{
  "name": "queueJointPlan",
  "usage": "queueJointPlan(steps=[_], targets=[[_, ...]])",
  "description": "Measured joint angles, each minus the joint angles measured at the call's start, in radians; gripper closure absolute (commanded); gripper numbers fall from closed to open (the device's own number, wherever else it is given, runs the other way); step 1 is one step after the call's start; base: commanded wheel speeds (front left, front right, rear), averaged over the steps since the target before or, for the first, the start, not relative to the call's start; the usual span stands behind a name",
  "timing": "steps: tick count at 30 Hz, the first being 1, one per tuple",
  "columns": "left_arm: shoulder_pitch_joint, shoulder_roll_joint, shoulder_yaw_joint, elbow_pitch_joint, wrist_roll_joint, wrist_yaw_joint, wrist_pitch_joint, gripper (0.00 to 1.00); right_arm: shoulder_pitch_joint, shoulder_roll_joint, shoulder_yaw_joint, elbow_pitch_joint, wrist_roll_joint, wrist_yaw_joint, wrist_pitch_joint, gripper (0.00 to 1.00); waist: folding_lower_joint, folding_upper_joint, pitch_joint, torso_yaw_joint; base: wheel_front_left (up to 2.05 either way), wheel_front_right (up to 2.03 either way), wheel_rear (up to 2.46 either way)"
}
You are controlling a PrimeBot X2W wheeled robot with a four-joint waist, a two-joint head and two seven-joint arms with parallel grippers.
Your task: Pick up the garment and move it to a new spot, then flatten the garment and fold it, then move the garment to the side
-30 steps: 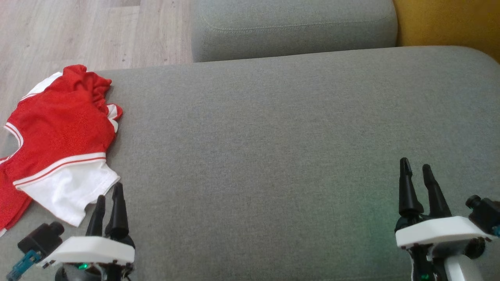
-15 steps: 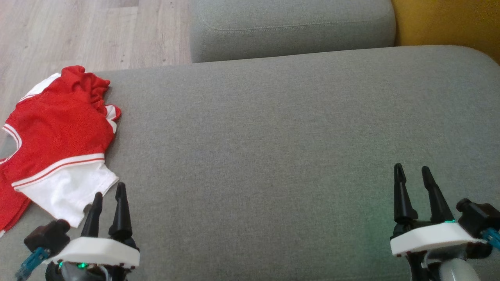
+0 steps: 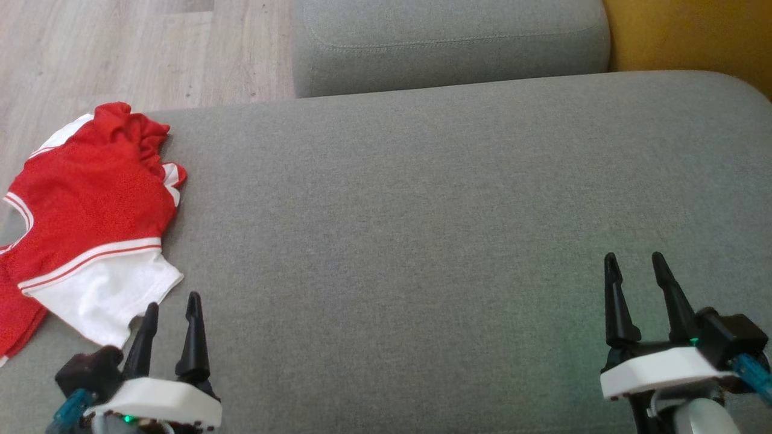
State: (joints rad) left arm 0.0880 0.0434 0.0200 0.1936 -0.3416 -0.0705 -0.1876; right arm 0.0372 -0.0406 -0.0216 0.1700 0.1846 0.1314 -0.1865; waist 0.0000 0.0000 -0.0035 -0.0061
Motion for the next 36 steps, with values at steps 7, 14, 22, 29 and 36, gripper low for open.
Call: queueJointPlan(steps=[7,14,22,29,36], targets=[[0.009,0.000,0.001,-0.001,0.088,-0.001,-0.018,0.00,0.000,0.000,-0.011,0.012,-0.055,0.000,-0.019,0.00,0.0000,0.0000,0.000,0.004,0.00,0.00,0.00],[0.010,0.000,0.021,-0.011,0.177,-0.001,-0.040,0.00,0.000,0.000,-0.011,0.025,-0.123,0.000,-0.040,0.00,0.0000,0.0000,0.001,0.000,0.00,0.00,0.00],[0.012,0.000,0.022,-0.017,0.272,-0.001,-0.061,0.00,0.020,0.000,-0.012,0.041,-0.197,0.000,-0.063,0.00,0.0000,0.0000,0.001,-0.009,0.00,0.00,0.00],[0.013,0.000,0.022,-0.014,0.279,-0.009,-0.062,0.00,0.022,0.000,-0.016,0.056,-0.184,0.000,-0.064,0.00,0.0000,0.0000,0.003,-0.016,0.00,0.00,0.00],[0.013,0.000,0.024,-0.003,0.277,-0.018,-0.062,0.00,0.022,0.000,-0.018,0.067,-0.167,0.000,-0.064,0.00,0.0000,0.0000,0.005,-0.021,0.00,0.00,0.00]])
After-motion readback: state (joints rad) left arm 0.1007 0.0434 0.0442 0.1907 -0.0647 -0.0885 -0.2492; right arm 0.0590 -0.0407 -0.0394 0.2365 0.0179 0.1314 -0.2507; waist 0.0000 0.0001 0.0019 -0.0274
